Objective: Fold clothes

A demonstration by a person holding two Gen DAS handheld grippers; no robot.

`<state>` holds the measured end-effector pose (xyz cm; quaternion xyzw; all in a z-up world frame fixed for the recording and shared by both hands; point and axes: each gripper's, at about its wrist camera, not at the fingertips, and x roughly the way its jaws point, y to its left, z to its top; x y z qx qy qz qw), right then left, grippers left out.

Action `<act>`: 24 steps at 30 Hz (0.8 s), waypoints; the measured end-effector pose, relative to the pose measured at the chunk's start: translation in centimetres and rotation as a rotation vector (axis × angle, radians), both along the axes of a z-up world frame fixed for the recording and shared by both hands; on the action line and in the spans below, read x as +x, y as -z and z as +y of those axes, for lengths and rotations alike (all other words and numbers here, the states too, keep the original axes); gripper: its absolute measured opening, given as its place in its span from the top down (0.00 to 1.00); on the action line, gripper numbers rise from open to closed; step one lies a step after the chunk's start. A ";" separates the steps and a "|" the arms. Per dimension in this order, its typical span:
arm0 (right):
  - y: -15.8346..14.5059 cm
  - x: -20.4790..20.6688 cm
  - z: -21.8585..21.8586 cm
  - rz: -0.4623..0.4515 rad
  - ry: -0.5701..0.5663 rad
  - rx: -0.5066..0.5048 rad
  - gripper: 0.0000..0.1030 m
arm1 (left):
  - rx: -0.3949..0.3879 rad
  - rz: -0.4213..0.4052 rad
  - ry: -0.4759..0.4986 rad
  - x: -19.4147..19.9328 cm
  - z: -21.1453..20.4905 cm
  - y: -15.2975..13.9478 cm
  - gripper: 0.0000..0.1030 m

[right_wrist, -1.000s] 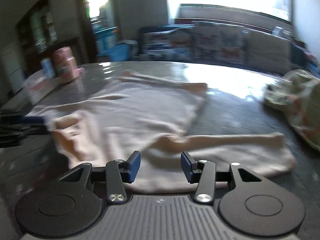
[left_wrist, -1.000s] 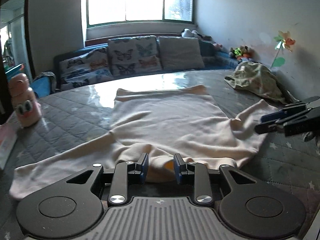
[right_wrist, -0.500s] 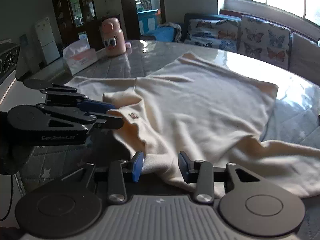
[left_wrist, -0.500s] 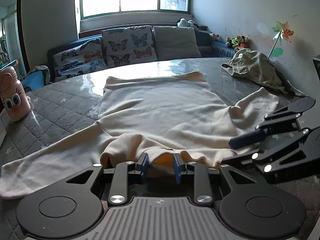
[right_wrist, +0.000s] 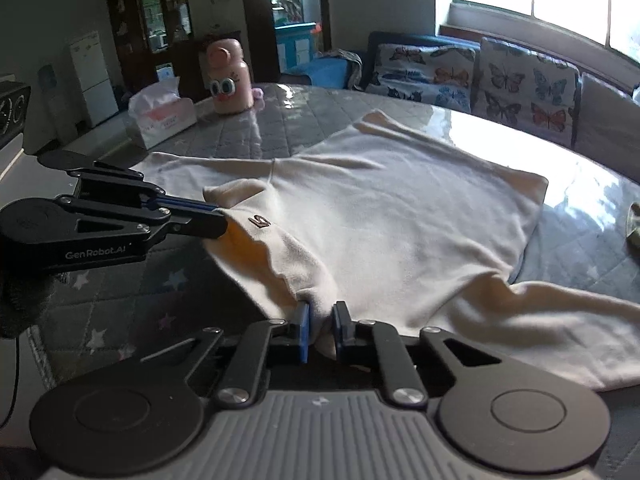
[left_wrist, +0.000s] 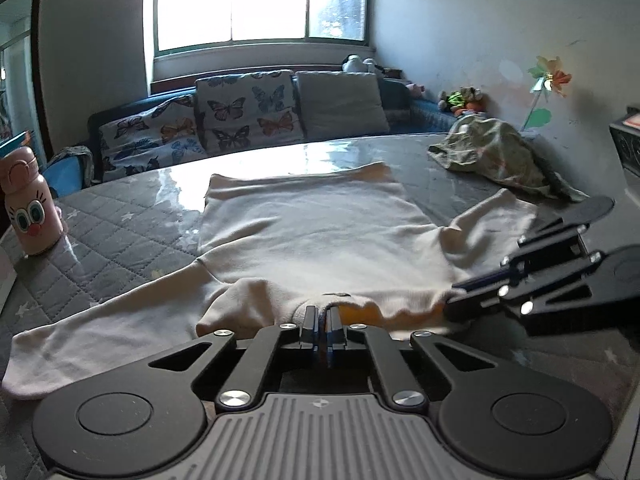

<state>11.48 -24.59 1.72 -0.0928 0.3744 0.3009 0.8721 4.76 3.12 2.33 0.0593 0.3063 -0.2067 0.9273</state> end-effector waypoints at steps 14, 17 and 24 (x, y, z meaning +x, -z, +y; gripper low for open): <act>-0.4 -3.6 -0.6 0.070 -0.096 -0.028 0.81 | -0.006 0.107 0.088 -3.3 1.2 1.1 0.92; -1.9 -3.3 -2.0 0.063 -0.081 0.022 0.80 | -0.052 0.093 0.059 -3.4 2.7 0.2 0.92; -2.4 -1.7 -5.6 0.013 0.073 0.015 0.76 | -0.038 0.057 -0.170 -1.6 7.4 -0.5 0.89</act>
